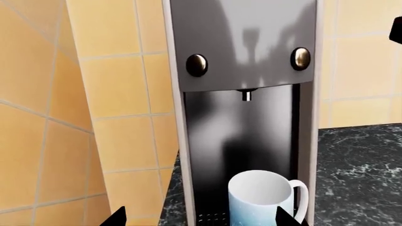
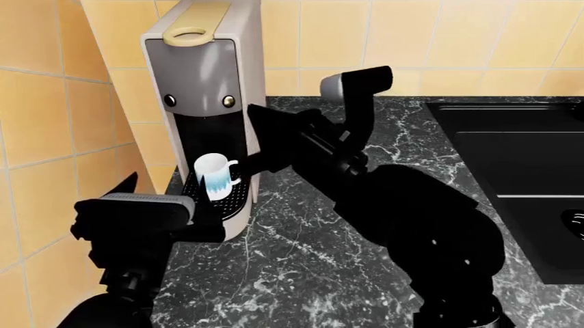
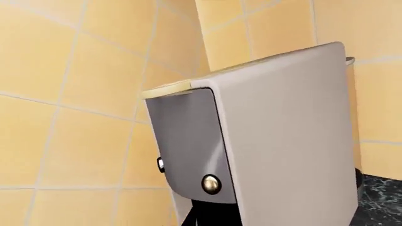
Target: Press the button on the coffee machine to serve coffee.
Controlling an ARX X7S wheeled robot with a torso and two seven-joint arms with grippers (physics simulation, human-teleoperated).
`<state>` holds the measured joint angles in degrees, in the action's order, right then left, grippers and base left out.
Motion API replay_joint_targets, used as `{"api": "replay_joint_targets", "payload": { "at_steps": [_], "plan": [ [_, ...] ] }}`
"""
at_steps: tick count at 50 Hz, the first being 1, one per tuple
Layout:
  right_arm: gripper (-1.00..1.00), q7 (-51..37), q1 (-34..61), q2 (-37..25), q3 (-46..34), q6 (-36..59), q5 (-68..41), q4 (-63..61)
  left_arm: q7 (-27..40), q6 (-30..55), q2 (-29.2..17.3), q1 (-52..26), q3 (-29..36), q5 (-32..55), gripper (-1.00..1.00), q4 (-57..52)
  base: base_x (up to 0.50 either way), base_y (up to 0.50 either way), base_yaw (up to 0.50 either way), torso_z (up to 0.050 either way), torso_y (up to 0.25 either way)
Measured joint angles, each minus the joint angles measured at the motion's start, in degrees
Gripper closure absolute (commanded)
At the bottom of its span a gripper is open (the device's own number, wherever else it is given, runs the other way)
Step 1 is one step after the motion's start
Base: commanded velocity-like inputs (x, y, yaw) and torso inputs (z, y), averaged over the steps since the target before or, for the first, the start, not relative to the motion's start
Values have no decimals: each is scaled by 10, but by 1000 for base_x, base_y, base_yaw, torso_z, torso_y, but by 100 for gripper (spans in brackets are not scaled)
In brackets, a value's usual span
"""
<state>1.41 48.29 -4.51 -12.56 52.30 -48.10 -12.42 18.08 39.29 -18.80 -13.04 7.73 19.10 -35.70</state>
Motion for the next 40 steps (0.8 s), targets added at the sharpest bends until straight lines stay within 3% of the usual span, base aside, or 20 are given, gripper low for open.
{"api": "replay_joint_targets", "payload": {
  "at_steps": [17, 40],
  "plan": [
    [100, 2, 24, -20, -85, -46, 81, 16, 2, -7, -2, 2, 2, 2, -100, 6, 0, 0, 0, 0, 0],
    [100, 1, 46, -29, -136, -81, 122, 23, 4, -11, -7, 4, 1, 6, -100, 9, 0, 0, 0, 0, 0]
  ]
}}
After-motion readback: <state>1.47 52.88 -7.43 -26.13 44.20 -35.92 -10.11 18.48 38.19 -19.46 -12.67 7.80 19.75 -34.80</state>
